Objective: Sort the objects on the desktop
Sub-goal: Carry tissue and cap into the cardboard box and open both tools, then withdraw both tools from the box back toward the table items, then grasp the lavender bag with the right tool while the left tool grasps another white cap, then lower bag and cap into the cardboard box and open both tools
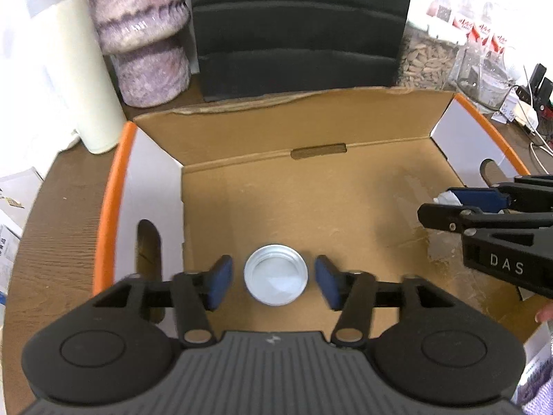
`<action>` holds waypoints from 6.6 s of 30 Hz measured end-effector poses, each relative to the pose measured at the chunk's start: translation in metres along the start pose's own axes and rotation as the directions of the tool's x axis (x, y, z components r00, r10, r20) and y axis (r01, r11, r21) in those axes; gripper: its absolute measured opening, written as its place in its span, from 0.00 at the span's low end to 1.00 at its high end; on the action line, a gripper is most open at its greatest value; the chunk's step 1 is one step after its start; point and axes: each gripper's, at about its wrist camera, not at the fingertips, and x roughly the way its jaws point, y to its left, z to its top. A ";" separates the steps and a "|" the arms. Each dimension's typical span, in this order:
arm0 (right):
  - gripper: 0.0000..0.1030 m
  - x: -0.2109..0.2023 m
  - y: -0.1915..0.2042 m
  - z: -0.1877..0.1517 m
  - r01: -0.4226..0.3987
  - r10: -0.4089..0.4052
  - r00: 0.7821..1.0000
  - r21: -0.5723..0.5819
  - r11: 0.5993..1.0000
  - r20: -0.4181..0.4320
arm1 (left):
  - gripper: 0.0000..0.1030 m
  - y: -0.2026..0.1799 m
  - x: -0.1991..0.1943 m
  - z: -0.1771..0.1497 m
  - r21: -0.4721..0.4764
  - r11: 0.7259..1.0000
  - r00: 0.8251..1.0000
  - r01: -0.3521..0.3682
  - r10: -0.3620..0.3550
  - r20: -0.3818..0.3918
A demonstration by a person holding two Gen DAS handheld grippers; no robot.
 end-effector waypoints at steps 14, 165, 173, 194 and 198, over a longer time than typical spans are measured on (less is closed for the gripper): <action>1.00 -0.066 0.007 -0.004 0.027 -0.026 0.997 -0.022 0.999 0.077 | 1.00 -0.001 -0.071 -0.007 0.009 0.998 0.988 -0.069 0.068 0.140; 0.03 -0.218 0.050 -0.169 0.121 -0.072 0.844 -0.059 0.991 0.531 | 0.29 0.006 -0.232 -0.192 -0.083 0.995 0.781 0.062 0.004 0.625; 0.03 -0.188 0.041 -0.099 0.109 -0.067 0.815 -0.038 0.993 0.575 | 0.29 -0.012 -0.218 -0.112 -0.044 0.996 0.744 0.080 -0.030 0.667; 0.03 -0.054 0.004 -0.043 -0.006 -0.009 0.947 0.045 0.999 0.320 | 0.29 0.015 -0.074 -0.019 -0.217 0.974 0.889 0.071 0.037 0.457; 0.03 -0.047 0.005 -0.047 0.000 -0.013 0.956 0.046 0.999 0.292 | 0.29 0.009 -0.057 -0.022 -0.202 0.979 0.922 0.035 0.046 0.385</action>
